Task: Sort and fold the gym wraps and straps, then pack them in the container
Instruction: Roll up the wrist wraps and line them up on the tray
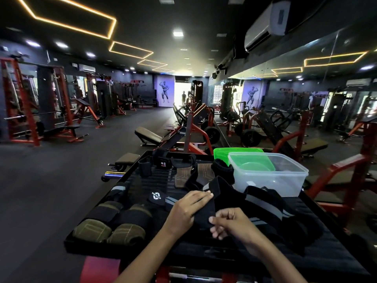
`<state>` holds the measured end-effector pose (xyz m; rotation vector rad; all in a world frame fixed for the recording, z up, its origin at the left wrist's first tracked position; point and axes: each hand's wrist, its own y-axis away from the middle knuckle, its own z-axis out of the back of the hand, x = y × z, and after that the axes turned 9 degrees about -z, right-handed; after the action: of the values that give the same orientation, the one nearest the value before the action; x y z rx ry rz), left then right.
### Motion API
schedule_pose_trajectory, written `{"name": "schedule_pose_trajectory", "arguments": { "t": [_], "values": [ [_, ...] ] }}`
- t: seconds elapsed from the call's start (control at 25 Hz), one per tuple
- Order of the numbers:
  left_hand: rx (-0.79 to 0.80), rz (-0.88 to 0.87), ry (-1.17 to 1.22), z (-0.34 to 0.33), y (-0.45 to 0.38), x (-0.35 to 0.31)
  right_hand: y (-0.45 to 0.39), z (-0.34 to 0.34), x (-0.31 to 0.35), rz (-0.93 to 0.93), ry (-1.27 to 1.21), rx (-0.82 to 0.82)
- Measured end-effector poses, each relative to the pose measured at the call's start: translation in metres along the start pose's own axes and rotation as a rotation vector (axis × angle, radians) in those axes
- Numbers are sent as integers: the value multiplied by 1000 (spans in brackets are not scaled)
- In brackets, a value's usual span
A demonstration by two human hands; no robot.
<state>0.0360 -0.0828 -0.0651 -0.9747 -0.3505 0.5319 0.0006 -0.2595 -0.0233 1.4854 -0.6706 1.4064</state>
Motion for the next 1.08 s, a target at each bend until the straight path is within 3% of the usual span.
{"name": "schedule_pose_trajectory", "arguments": {
  "t": [0.08, 0.2, 0.28, 0.36, 0.44, 0.56, 0.68, 0.8, 0.88, 1.0, 1.08],
  "values": [
    [-1, 13, 22, -1, 2, 1, -2, 8, -6, 175, 133, -157],
    [23, 10, 53, 2, 4, 2, -9, 46, -5, 447, 626, -677],
    [42, 21, 65, 1, 5, 4, -17, 81, -2, 273, 1007, -772],
    [23, 160, 135, -2, 6, 8, -21, 109, 0, -47, 1185, -685],
    [-67, 448, 239, -2, 1, 13, -25, 132, 3, -150, 1081, -606],
    [-149, 838, 269, 5, -11, 27, -25, 147, 12, -21, 859, -625],
    [-142, 1005, 216, 12, -28, 34, -24, 147, 19, 73, 488, -525],
    [-11, 917, -10, 13, -38, 14, -19, 127, 27, 50, 12, -395],
    [130, 737, 107, 8, -36, -9, -17, 109, 29, -46, -198, -304],
    [386, 640, 230, -4, -25, -34, -14, 88, 33, -147, -294, -181],
    [349, 694, 213, -8, -22, -35, -12, 81, 38, -144, -386, -91]
  ]
}}
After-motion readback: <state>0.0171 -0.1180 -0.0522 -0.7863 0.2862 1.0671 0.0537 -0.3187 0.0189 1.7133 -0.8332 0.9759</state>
